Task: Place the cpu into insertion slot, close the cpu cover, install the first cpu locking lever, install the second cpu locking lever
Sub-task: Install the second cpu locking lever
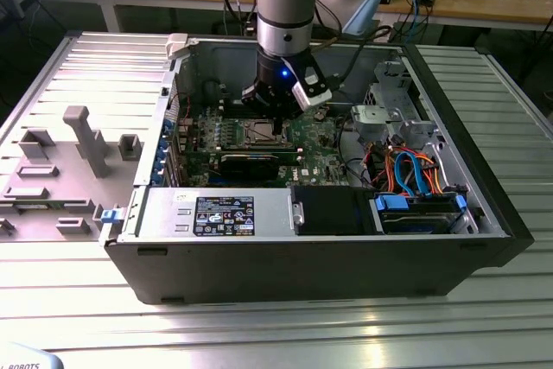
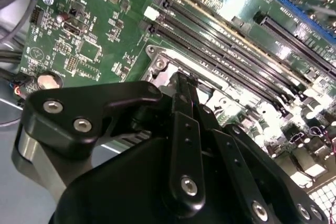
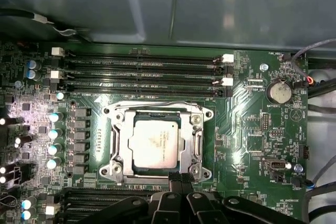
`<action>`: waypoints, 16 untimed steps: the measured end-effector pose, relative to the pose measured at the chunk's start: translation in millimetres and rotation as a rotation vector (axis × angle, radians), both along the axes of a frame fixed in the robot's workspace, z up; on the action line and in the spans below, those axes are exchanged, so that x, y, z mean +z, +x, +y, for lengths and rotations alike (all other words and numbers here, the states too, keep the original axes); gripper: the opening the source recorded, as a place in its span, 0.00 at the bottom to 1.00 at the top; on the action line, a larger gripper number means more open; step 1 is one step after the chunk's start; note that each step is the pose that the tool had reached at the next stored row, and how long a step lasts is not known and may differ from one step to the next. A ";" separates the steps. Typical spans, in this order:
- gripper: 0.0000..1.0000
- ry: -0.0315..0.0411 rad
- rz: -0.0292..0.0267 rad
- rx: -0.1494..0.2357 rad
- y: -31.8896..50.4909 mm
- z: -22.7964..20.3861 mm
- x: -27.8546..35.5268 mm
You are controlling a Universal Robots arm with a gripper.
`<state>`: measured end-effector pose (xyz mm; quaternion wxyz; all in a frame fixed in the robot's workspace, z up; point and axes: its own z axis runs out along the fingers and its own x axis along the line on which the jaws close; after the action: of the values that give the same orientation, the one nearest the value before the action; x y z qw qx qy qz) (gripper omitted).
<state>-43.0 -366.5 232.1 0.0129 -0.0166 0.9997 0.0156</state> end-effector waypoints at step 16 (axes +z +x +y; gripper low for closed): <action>0.11 0.0076 0.0099 0.000 -2.7 -8.9 3.0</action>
<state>-45.7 -375.4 235.1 0.0080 -0.0163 0.9996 0.0194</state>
